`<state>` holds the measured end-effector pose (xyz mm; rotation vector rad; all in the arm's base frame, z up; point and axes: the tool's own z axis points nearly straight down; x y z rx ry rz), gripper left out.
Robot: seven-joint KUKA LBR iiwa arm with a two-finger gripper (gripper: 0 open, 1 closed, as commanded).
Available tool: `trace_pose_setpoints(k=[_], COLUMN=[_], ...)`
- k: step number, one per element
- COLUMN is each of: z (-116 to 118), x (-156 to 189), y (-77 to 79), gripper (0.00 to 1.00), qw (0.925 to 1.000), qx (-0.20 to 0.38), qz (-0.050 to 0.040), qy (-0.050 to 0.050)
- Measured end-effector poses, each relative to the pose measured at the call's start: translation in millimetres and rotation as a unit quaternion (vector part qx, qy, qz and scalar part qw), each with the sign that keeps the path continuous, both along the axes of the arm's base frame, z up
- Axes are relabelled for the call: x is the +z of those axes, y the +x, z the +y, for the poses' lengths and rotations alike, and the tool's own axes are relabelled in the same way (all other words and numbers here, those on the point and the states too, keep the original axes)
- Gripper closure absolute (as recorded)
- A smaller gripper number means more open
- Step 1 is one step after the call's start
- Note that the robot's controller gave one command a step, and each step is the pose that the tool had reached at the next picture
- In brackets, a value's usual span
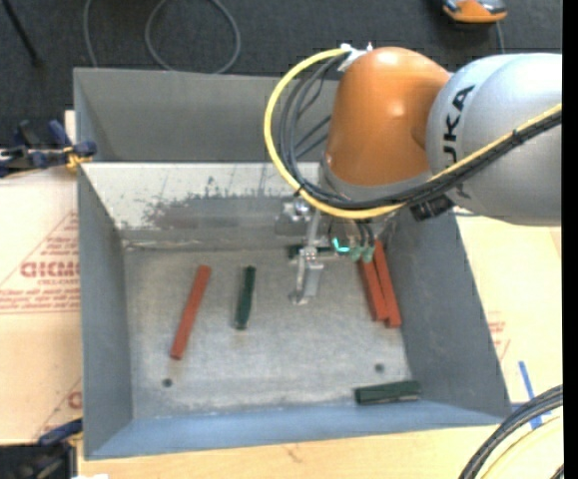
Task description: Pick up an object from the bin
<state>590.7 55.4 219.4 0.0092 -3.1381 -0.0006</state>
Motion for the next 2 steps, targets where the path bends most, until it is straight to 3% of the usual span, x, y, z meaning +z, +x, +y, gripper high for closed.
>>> trace_pose_setpoints(k=[1, 2], z=[41, 43], x=[-120, -148], y=[34.5, 39.5], gripper=[0.0, 0.0], qw=[0.9955, 0.9797], qx=[0.095, 0.201], qz=[-0.0008, -0.0017], qy=[0.0, 0.0])
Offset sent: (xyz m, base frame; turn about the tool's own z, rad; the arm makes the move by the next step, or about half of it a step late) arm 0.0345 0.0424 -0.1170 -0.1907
